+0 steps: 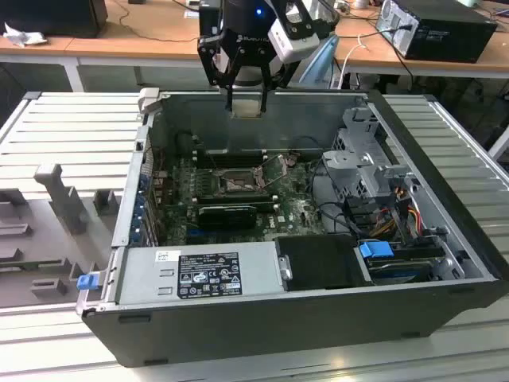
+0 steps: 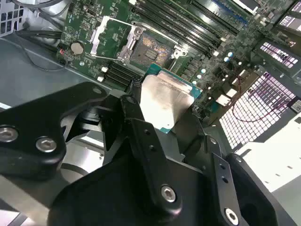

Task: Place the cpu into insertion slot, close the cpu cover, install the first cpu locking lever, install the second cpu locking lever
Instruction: 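Place the cpu into insertion slot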

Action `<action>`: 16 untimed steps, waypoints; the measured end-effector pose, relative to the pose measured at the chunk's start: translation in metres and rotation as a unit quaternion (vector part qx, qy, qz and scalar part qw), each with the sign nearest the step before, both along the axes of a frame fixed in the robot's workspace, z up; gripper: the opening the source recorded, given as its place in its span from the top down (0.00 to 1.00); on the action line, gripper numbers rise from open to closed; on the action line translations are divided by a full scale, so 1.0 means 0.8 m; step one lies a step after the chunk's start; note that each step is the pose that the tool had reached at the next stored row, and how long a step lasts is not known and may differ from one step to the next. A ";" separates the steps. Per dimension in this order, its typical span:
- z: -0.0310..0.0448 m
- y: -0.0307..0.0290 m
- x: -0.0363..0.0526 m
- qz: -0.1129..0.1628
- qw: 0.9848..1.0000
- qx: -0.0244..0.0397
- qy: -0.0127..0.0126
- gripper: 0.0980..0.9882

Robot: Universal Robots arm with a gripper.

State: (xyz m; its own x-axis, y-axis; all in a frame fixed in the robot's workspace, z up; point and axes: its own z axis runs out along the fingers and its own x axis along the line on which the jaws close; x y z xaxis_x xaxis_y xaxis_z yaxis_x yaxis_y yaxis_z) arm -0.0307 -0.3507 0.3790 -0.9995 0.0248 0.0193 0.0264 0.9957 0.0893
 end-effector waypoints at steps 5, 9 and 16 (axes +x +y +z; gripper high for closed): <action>0.0000 0.0000 0.000 -0.005 1.000 0.000 0.000 0.52; 0.0000 0.0000 0.000 -0.009 1.000 0.000 0.000 0.52; 0.0000 0.0000 0.000 -0.018 1.000 0.000 0.000 0.52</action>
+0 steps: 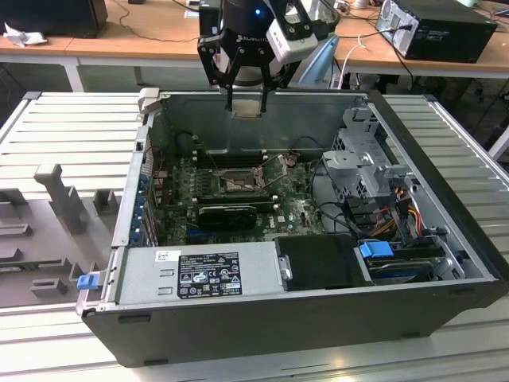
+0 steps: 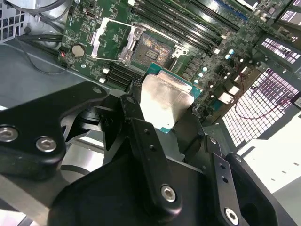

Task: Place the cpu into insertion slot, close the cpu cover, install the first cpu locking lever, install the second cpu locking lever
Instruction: 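Place the cpu into insertion slot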

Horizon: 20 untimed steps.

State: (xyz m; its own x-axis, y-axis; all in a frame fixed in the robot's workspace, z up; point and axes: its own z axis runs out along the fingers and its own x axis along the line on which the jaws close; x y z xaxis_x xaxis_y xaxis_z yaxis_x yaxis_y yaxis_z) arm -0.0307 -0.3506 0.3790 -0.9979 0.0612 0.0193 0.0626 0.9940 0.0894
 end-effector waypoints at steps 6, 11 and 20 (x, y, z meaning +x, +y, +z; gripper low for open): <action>0.0000 0.0000 0.000 -0.005 1.000 0.000 0.000 0.52; 0.0000 0.0000 0.000 -0.007 1.000 0.000 0.000 0.52; 0.0000 0.0000 0.000 -0.011 1.000 0.000 0.000 0.52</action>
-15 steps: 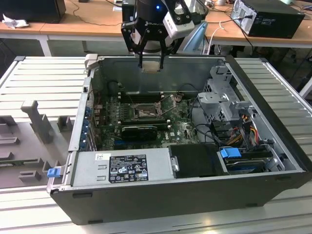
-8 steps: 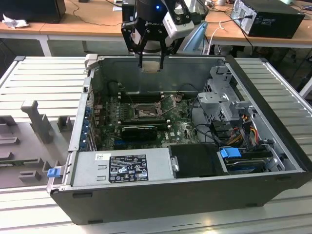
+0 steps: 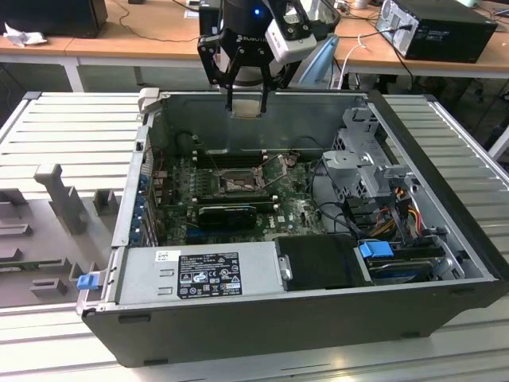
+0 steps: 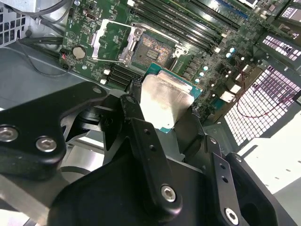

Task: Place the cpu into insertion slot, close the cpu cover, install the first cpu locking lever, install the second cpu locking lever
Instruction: 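Place the cpu into insertion slot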

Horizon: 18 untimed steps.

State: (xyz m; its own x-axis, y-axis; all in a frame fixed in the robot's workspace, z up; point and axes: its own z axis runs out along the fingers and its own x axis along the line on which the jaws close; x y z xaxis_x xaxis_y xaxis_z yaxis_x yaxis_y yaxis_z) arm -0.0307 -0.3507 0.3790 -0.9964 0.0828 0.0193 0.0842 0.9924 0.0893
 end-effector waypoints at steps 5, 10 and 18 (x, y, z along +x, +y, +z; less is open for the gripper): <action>0.0000 0.0000 0.000 -0.002 1.000 0.000 0.000 0.52; 0.0000 0.0000 0.000 -0.004 1.000 0.000 0.000 0.52; 0.0000 0.0000 0.000 -0.007 1.000 0.000 0.000 0.52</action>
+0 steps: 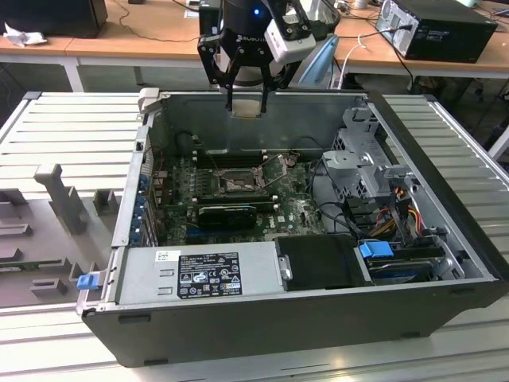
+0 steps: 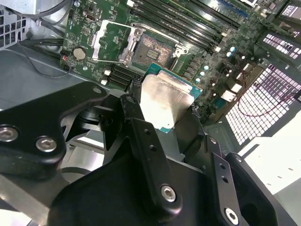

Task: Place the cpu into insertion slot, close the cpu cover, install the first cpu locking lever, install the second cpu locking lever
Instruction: 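Place the cpu into insertion slot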

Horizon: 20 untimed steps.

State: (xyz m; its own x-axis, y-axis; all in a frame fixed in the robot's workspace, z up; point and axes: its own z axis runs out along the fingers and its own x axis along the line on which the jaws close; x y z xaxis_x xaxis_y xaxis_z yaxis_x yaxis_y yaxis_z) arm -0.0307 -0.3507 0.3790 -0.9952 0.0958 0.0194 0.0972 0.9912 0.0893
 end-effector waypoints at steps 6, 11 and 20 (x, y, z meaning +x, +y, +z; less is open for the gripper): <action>0.0000 0.0000 0.000 -0.003 1.000 0.000 0.000 0.52; 0.0000 0.0000 0.000 -0.008 1.000 0.000 0.000 0.52; 0.0000 0.0000 0.000 -0.018 1.000 0.000 0.000 0.52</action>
